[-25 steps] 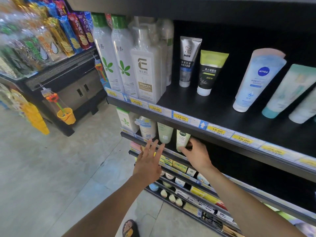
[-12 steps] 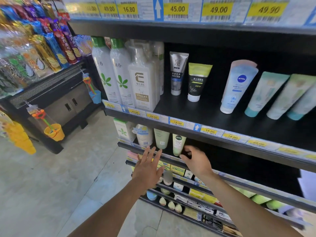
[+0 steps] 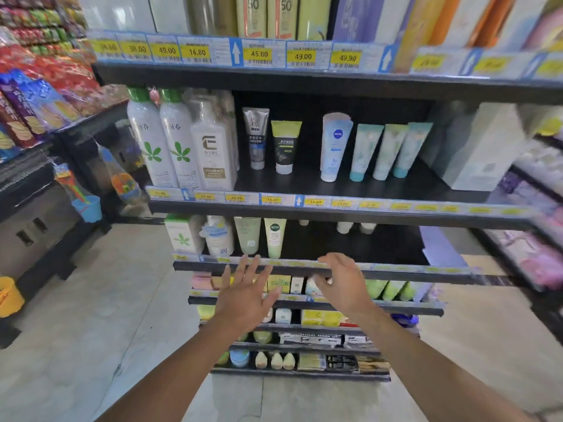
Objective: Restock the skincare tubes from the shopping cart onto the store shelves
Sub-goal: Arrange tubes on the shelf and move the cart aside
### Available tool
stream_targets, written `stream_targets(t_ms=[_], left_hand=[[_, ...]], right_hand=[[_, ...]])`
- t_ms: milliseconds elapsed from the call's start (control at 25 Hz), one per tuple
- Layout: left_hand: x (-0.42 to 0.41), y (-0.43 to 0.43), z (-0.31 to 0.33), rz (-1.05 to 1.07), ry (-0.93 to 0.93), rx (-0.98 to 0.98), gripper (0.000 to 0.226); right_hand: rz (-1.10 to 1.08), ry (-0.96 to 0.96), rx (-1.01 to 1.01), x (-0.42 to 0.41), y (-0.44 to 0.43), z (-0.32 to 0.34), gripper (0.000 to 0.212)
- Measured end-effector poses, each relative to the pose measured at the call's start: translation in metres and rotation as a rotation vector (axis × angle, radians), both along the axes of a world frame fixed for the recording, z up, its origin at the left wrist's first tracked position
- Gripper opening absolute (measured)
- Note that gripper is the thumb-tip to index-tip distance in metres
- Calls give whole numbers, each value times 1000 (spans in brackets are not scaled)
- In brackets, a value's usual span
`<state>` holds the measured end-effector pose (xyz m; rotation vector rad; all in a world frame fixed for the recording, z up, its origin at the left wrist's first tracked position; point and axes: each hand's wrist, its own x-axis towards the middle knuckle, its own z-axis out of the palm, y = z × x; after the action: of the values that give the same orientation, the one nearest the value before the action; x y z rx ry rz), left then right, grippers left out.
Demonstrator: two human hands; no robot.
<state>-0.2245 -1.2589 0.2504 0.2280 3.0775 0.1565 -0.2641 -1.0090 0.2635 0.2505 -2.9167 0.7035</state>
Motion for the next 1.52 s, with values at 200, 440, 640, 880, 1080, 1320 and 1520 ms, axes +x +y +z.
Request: stream_targets(t_ms=[200,440,640,880,1080,1320,1520], left_hand=[[28,40,38,-201,140,-11,99],[43,130,70,-410,231,13,73],[71,233,79,-579,266,-38,76],[145,389,82,-786,245,-5,81],[233,521,75,-973,213,52,101],[323,651,74,-1119,186,76,90],[366,743,60,-1238,189,36,91]], right_hand=[[-137,87,138,70,53,39,53],[-386,137,269,156,143,82,67],[-599,114,302,238,228,98,71],[-820,72,320,360,341,100,70],[-989,44,304,464,445,93,71],[-1134,4,270,567,548,83,73],[-1226,-60,224,624,616,69,69]])
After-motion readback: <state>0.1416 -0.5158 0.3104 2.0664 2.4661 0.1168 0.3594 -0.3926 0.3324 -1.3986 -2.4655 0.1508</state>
